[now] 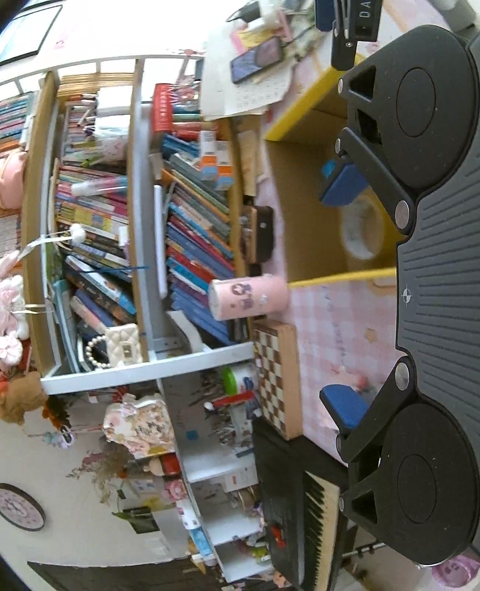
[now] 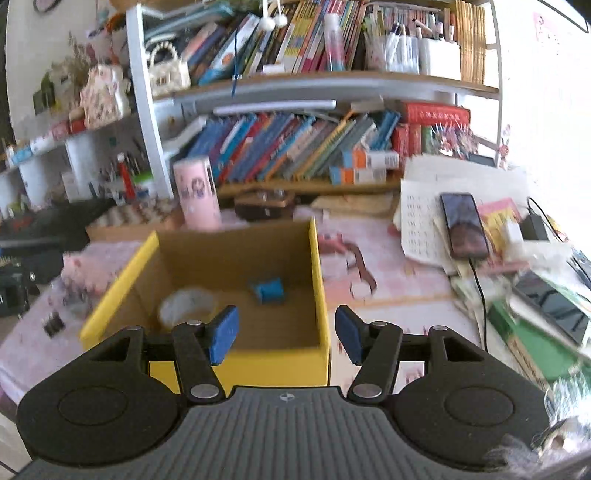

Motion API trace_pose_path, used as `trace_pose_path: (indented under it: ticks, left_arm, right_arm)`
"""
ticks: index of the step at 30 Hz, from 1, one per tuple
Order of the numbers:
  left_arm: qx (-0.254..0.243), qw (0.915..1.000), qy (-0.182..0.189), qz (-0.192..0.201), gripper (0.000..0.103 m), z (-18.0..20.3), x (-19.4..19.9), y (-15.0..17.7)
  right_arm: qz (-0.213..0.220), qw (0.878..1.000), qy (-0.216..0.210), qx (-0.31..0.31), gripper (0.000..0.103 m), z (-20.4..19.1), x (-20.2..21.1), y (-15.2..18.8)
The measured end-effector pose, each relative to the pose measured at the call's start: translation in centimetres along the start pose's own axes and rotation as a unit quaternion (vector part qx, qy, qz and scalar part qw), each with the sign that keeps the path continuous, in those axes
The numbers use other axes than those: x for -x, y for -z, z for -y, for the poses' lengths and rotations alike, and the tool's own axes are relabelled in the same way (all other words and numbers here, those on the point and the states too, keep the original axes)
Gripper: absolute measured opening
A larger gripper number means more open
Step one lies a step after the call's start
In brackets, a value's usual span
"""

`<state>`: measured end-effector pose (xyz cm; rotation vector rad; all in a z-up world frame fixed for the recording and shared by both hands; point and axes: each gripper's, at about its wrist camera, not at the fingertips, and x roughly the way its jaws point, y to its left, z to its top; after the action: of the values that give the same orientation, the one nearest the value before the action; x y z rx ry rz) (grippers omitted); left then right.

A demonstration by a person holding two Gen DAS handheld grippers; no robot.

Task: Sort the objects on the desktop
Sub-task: 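Lift both tools out of the box and back away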

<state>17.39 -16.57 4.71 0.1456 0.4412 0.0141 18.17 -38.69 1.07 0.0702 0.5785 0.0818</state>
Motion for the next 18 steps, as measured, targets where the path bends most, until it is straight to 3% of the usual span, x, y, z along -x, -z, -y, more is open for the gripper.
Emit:
trace_pose_path:
  ticks: [6, 18]
  left_arm:
    - [0.01, 0.9998, 0.007, -0.015, 0.103, -2.4, 1.3, 2.4]
    - [0.024, 0.9986, 0.008, -0.047, 0.103, -8.1, 5.8, 8.3]
  right_arm:
    - [-0.029, 1.0, 0.011, 0.002, 0.055, -3.1, 1.3, 2.9]
    - [-0.036, 0.999, 0.038, -0.002, 0.058, -10.7, 5.2, 7.3]
